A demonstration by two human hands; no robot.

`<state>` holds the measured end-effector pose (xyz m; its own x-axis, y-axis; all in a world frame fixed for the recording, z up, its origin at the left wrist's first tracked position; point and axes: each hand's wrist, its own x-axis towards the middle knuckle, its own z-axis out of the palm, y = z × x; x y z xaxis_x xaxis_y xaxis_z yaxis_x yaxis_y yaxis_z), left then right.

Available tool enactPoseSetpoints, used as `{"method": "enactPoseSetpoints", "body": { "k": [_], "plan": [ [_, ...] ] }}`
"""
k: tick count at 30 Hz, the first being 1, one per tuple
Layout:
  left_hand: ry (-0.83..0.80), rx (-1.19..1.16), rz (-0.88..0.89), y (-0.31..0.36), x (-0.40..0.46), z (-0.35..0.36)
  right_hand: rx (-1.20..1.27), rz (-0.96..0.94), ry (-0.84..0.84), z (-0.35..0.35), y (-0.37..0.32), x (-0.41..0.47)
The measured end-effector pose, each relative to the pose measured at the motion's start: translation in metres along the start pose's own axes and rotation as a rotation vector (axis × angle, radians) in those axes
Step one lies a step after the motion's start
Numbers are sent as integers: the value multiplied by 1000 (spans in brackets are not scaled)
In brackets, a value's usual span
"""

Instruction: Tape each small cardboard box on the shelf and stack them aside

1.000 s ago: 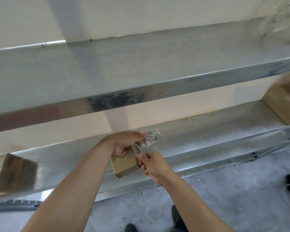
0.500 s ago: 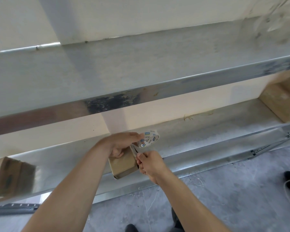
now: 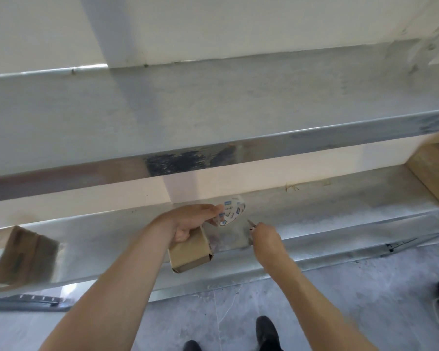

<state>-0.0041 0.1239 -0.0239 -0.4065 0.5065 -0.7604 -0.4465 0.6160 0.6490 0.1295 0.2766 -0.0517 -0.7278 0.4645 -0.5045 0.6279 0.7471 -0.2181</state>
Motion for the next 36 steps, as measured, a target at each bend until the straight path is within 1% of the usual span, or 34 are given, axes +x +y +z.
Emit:
{"method": "enactPoseSetpoints", "body": {
  "k": [3, 5, 7, 9, 10, 12, 14, 16, 17, 20, 22, 25, 28, 29, 31, 33, 36],
  "plan": [
    [-3, 62, 10, 1, -1, 2, -52, 7, 19, -1, 17, 19],
    [-9, 92, 16, -1, 1, -1, -87, -47, 81, -1, 29, 26],
    [-10, 118, 40, -2, -2, -1, 56, -273, 122, -15, 37, 29],
    [-13, 149, 54, -3, 0, -3, 203, -541, 88, -41, 28, 28],
    [-12, 176, 69, -4, 0, -3, 235, -637, 41, -52, 21, 28],
    [-2, 191, 103, -5, -3, -2, 254, -721, -43, -68, 9, 29],
    [33, 223, 133, -6, -9, -1, 265, -730, -80, -77, 3, 29],
    [123, 301, 195, -8, -15, 0, 337, -700, -117, -81, 3, 27],
    [176, 279, 237, -9, -17, 1, 363, -696, -121, -81, 4, 25],
    [247, 116, 336, -15, -22, 5, 414, -692, -108, -81, 8, 21],
    [307, 57, 367, -17, -28, 10, 474, -674, -108, -81, 10, 17],
    [431, -47, 370, -19, -32, 15, 555, -677, -95, -79, 14, 9],
    [478, -279, 322, -18, -36, 24, 602, -700, -101, -72, 18, 2],
    [521, -272, 323, -19, -37, 27, 602, -705, -92, -70, 20, 1],
    [614, -132, 379, -21, -40, 33, 621, -721, -74, -67, 23, -2],
    [628, -78, 434, -20, -45, 39, 658, -719, -61, -67, 26, -6],
    [639, -99, 457, -18, -51, 43, 687, -713, -47, -70, 30, -10]
  ]
}}
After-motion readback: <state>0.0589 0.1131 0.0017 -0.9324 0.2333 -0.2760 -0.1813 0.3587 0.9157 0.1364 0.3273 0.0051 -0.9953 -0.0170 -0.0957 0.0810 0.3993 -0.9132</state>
